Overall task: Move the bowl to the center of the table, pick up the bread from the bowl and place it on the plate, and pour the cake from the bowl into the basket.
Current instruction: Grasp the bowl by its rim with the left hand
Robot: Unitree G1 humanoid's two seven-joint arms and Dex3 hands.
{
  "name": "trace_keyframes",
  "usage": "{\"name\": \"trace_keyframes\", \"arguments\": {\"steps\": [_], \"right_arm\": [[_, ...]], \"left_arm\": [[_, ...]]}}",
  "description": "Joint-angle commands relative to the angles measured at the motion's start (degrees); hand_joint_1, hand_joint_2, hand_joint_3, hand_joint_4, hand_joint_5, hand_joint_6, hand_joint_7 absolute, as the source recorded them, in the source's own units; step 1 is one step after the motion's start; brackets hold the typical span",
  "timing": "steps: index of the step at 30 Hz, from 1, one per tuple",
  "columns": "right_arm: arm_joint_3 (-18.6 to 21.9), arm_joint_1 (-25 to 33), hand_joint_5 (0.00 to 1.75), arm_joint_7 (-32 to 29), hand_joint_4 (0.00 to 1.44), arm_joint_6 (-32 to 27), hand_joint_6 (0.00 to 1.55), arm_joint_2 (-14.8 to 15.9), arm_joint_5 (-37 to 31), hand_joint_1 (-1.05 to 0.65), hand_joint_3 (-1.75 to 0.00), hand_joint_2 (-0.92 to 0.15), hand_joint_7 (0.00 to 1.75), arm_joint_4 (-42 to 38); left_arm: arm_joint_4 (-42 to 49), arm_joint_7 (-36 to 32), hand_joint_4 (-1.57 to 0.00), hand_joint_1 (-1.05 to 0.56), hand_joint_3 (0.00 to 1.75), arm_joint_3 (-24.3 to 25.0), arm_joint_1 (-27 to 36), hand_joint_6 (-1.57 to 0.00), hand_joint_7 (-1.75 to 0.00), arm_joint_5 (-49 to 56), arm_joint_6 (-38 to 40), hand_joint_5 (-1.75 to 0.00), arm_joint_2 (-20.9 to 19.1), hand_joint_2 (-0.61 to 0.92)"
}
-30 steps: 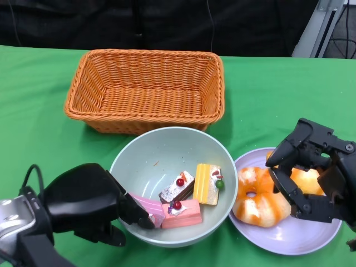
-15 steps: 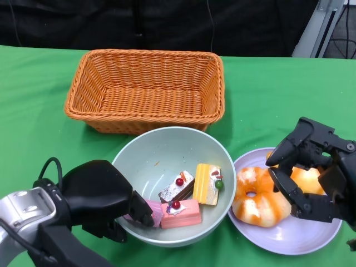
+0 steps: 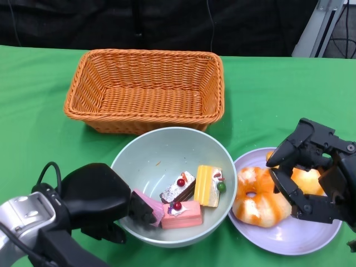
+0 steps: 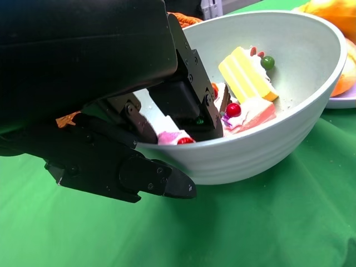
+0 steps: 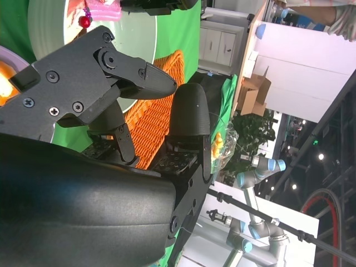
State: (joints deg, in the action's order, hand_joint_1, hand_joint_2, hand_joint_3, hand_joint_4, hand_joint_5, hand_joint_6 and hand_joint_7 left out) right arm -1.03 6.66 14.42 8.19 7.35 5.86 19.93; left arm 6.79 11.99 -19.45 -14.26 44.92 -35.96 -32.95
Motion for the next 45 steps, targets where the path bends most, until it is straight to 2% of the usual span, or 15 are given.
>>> {"name": "trace_keyframes", "arguments": {"steps": [1, 9, 14, 17, 26, 28, 30, 31, 32, 36, 40, 45], "right_arm": [[0.1, 0.3, 1.62, 0.0, 0.7, 0.1, 0.64, 0.7, -0.3, -0.17, -0.95, -0.53, 1.34, 0.4], [0.2, 0.4, 1.61, 0.1, 0.71, -0.4, 0.65, 0.8, -0.1, -0.17, -0.94, -0.53, 1.32, 0.8], [0.2, 0.5, 1.6, 0.1, 0.71, -0.6, 0.66, 0.8, -0.1, -0.17, -0.93, -0.54, 1.31, 0.9], [0.3, 0.5, 1.6, 0.3, 0.72, -0.6, 0.66, 0.9, 0.2, -0.16, -0.93, -0.54, 1.31, 0.8], [0.4, 0.6, 1.55, 0.5, 0.74, -0.1, 0.66, 1.4, -0.8, -0.17, -0.91, -0.55, 1.28, 0.7], [0.5, 0.8, 1.54, 0.3, 0.75, -0.3, 0.67, 1.4, -1.3, -0.17, -0.9, -0.55, 1.28, 1.0], [0.5, 0.8, 1.53, 0.4, 0.76, -0.3, 0.68, 1.4, -1.4, -0.17, -0.89, -0.56, 1.27, 0.9], [0.6, 0.8, 1.53, 0.6, 0.76, -0.2, 0.68, 1.4, -1.3, -0.18, -0.88, -0.56, 1.27, 0.8], [0.6, 0.8, 1.53, 0.7, 0.76, -0.1, 0.68, 1.4, -1.2, -0.18, -0.88, -0.56, 1.26, 0.8], [0.6, 0.9, 1.52, 0.8, 0.77, -0.3, 0.68, 1.5, -1.2, -0.17, -0.87, -0.57, 1.26, 0.8], [0.6, 0.8, 1.52, 0.8, 0.77, -0.8, 0.68, 1.3, -1.0, -0.16, -0.87, -0.57, 1.26, 1.0], [0.5, 0.8, 1.52, 0.9, 0.76, -0.5, 0.68, 1.3, -1.1, -0.16, -0.86, -0.58, 1.26, 0.9]], "left_arm": [[-1.1, -0.3, -0.44, -0.43, 0.16, 0.4, 1.5, -0.61, 0.0, -0.6, 0.8, 0.0, -1.1, 0.92], [-2.7, -0.5, -0.15, -0.44, 0.13, 1.0, 3.2, -0.46, 0.0, -2.3, 1.6, 0.0, -1.1, 0.92], [-2.9, -1.2, -0.13, -0.44, 0.12, 1.1, 3.5, -0.46, 0.0, -2.1, 1.7, 0.0, -0.9, 0.92], [-3.1, -1.6, -0.02, -0.47, 0.09, 1.2, 3.9, -0.44, 0.0, -2.0, 2.1, 0.0, -0.8, 0.92], [-2.8, -2.3, -0.01, -0.5, 0.07, 1.2, 4.3, -0.44, 0.0, -2.5, 2.0, 0.0, -0.8, 0.92], [-3.1, -2.0, -0.24, -0.49, 0.09, 1.3, 4.4, -0.52, -0.04, -2.6, 2.3, -0.11, -0.8, 0.92], [-3.2, -2.5, -0.31, -0.49, 0.09, 1.4, 4.5, -0.55, -0.05, -2.5, 2.4, -0.14, -0.7, 0.92], [-3.1, -3.2, -0.48, -0.47, 0.1, 1.6, 4.7, -0.65, -0.06, -2.4, 2.2, -0.17, -0.6, 0.92], [-3.0, -3.7, -0.58, -0.46, 0.1, 1.7, 4.7, -0.71, -0.07, -2.4, 2.0, -0.18, -0.4, 0.92], [-1.5, -7.7, -0.84, -0.42, 0.09, 2.0, 5.0, -0.9, -0.11, -2.6, 0.2, -0.25, 0.2, 0.92], [-0.3, -9.6, -0.95, -0.41, 0.1, 1.8, 4.7, -0.97, -0.13, -2.0, -0.9, -0.31, 0.1, 0.92], [1.3, -10.3, -0.99, -0.41, 0.06, 1.3, 4.2, -1.0, -0.11, -1.3, -1.6, -0.36, -0.1, 0.92]]}}
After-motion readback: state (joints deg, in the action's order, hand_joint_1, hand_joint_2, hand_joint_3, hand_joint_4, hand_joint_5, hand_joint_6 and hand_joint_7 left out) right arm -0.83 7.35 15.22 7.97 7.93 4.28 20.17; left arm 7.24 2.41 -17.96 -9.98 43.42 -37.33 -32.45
